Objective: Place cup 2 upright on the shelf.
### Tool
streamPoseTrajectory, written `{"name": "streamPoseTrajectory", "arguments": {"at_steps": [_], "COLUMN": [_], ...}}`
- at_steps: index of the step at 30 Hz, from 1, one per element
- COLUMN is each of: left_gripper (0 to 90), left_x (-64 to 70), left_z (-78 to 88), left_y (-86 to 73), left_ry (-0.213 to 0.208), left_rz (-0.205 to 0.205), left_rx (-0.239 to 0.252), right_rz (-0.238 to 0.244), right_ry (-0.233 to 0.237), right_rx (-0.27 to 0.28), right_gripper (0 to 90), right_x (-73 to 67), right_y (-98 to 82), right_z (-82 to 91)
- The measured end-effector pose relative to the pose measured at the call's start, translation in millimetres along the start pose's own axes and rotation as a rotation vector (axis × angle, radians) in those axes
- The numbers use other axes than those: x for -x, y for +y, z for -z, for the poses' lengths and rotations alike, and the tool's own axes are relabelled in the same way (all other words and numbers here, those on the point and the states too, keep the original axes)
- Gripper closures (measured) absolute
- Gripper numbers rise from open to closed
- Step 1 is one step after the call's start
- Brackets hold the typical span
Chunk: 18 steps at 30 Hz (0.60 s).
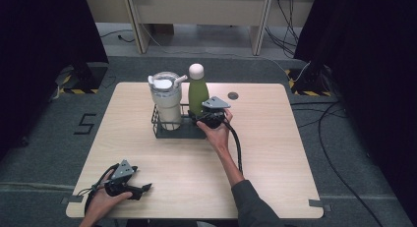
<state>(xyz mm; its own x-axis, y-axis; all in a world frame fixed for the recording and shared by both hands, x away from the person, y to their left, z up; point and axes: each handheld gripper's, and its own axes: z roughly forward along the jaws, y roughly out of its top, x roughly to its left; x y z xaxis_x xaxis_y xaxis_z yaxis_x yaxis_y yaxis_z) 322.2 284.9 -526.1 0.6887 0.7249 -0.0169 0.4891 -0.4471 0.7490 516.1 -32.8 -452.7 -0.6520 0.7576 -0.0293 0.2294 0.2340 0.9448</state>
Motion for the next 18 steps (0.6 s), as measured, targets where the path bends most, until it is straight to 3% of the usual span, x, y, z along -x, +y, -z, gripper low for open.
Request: {"name": "streamPoseTrajectory", "arguments": {"at_steps": [18], "left_gripper": [10.8], "left_x": [0.1], "left_z": [0.0], "left_y": [0.0], "left_ry": [0.0], "left_rz": [0.0], "left_rx": [0.0], "right_rz": [-0.013], "right_ry": [0.009], "right_rx": [0.019], "right_gripper": [15.2], "right_x": [2.4], "right_y": [4.1], "right_z": [21.4]}}
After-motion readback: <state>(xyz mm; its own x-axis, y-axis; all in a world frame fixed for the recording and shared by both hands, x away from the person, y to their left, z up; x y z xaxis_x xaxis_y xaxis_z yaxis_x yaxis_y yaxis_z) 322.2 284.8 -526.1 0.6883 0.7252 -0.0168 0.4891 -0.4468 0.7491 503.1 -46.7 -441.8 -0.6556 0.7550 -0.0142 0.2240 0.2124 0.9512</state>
